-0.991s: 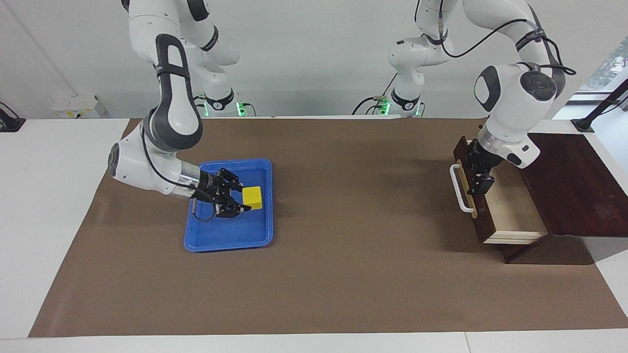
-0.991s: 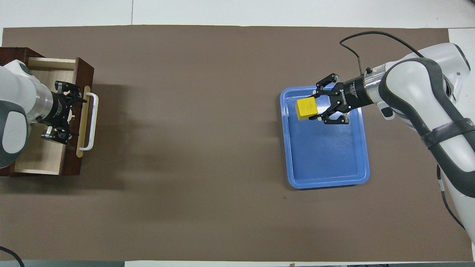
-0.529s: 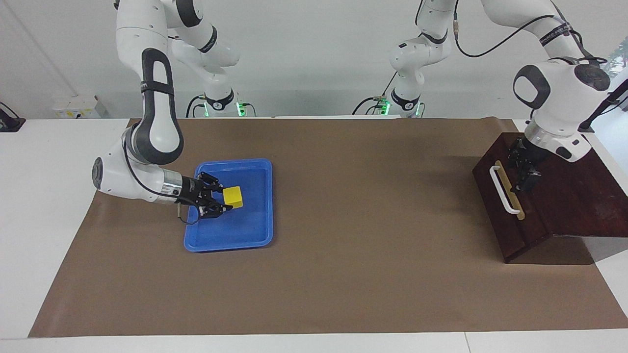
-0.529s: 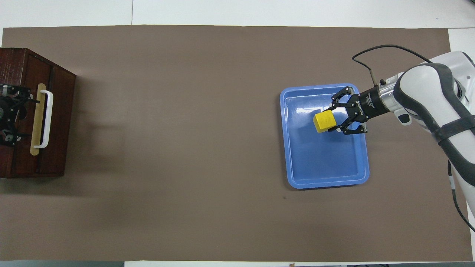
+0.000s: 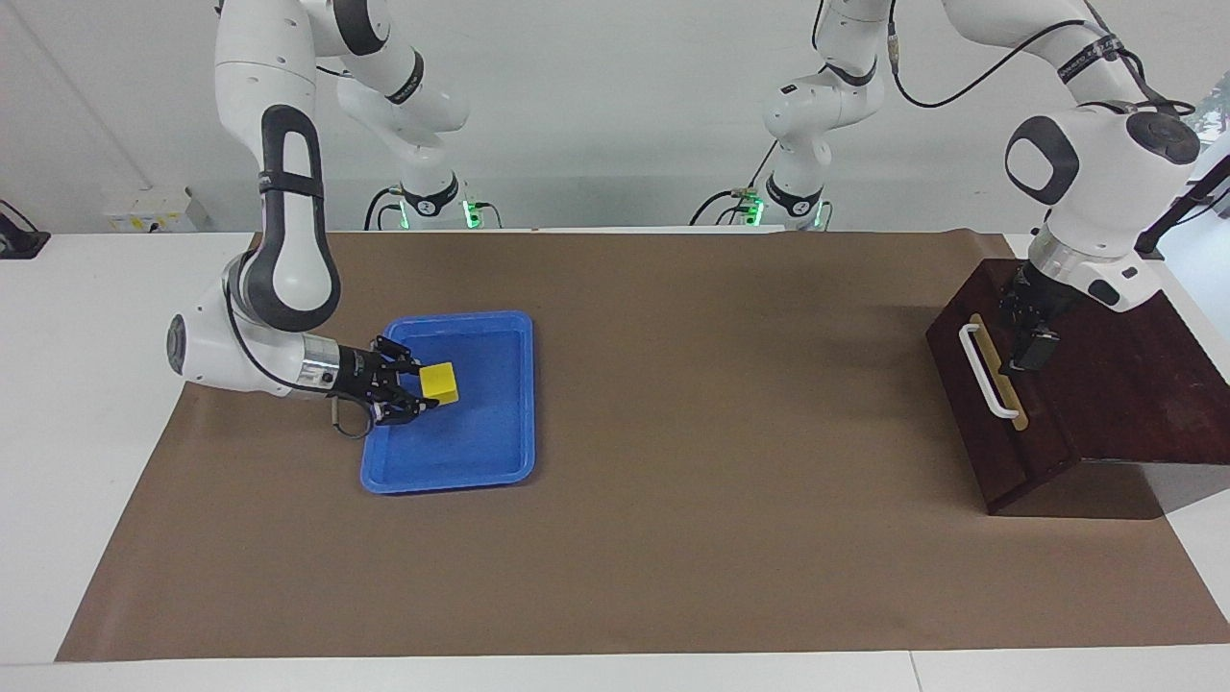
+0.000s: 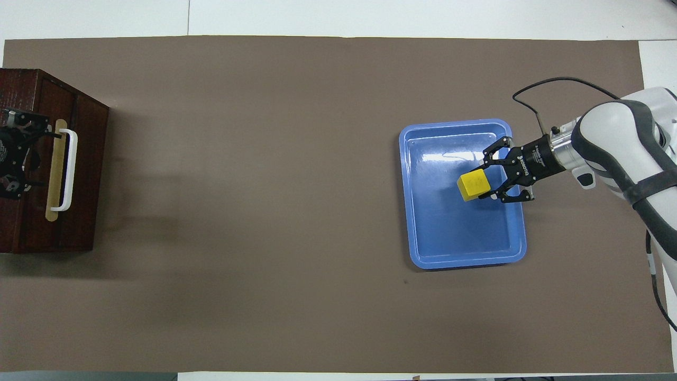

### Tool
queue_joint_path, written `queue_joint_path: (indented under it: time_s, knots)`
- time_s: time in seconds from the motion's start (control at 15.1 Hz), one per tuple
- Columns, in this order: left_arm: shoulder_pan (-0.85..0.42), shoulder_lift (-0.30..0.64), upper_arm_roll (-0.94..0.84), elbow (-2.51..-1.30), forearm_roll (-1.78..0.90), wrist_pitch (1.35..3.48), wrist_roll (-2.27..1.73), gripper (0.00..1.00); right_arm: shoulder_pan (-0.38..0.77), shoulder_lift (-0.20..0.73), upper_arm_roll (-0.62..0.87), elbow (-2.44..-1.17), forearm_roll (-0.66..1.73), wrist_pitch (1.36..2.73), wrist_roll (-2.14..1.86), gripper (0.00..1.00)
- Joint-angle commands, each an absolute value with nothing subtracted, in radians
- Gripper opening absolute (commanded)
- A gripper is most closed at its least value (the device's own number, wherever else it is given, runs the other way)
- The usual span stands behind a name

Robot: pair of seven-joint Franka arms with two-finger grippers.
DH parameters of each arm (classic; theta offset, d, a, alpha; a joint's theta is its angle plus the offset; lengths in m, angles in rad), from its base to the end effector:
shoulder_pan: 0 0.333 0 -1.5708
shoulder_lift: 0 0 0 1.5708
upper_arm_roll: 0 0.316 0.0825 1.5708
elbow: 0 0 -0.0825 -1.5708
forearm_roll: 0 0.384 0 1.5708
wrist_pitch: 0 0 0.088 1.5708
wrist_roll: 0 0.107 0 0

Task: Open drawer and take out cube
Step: 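Carry the cube over the blue tray with the right gripper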

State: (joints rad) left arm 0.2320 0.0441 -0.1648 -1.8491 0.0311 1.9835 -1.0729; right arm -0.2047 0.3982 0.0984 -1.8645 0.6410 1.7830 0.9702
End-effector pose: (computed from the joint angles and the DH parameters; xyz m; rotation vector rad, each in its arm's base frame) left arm 0.5824 0.0425 0.5034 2.6303 1.6664 0.1405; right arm 0.5888 -0.0140 0.2914 -2.0252 1.6587 0.9376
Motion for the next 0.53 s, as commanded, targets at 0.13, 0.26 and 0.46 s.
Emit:
queue_joint_path:
  time_s: [0.13,0.26,0.46]
  knots:
    - [0.049,0.025,-0.158,-1.721,0.054,1.867,-1.065,1.00,-0.248,0.344,0.110,-1.974,0.637,1.758,0.901,0.00]
    - [-0.001,0.026,-0.160,-1.666,0.057,1.810,-0.975,1.00,-0.255,0.333,0.110,-2.011,0.653,1.778,0.874,0.00]
    - [-0.029,0.029,-0.161,-1.625,0.048,1.706,-0.693,1.00,-0.250,0.331,0.110,-2.043,0.692,1.854,0.888,0.00]
